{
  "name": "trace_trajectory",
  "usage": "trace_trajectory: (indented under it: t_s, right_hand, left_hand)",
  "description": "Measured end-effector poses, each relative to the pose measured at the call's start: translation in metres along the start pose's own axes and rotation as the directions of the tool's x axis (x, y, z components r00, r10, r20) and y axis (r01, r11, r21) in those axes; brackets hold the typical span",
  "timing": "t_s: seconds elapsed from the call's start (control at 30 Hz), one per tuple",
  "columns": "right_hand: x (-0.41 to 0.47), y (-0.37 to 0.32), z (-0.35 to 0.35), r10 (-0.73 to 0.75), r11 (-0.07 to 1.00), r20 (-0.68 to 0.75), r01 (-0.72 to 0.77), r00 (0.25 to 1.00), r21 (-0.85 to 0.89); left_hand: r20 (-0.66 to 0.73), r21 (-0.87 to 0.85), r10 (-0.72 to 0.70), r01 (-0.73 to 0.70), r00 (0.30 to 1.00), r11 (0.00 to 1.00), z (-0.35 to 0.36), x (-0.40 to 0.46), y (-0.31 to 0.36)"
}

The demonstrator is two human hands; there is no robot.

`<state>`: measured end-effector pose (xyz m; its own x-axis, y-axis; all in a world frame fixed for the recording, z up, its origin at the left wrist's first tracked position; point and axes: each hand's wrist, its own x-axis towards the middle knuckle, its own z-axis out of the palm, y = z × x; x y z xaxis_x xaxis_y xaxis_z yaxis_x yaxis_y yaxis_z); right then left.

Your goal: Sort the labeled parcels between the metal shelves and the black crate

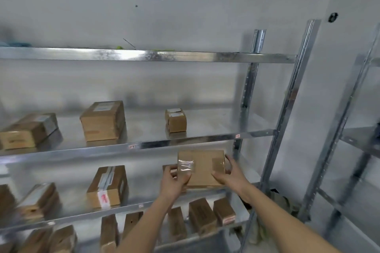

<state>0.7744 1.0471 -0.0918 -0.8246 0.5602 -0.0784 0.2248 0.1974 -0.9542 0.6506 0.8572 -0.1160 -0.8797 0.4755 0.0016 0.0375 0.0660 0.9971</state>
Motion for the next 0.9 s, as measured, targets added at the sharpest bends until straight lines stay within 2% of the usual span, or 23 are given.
trace_trajectory:
  t_s: [0.27, 0.4, 0.6, 0.9]
  right_hand:
    - [-0.09, -0.015, 0.041, -0.062, 0.995, 0.133, 0.073, 0.989, -0.073]
    - [-0.123, -0.021, 0.074, -0.07, 0.993, 0.162, 0.084, 0.984, -0.081]
    - [-0.157, -0.053, 0.143, -0.155, 0.979, 0.245, 0.181, 0.957, -0.091]
    - [-0.195, -0.117, 0.293, -0.194, 0.924, 0.491, 0.326, 0.849, -0.198]
  left_hand:
    - [0.082, 0.181, 0.049, -0.063, 0.995, 0.981, -0.071, -0.097, 0.005]
    - [0.001, 0.165, 0.09, -0.089, 0.996, 0.982, -0.101, -0.138, 0.01]
    - [-0.205, 0.091, 0.084, -0.066, 0.975, 0.994, -0.17, -0.187, 0.015]
    - [-0.262, 0.173, 0.015, 0.031, 0.965, 0.984, -0.342, -0.257, 0.01]
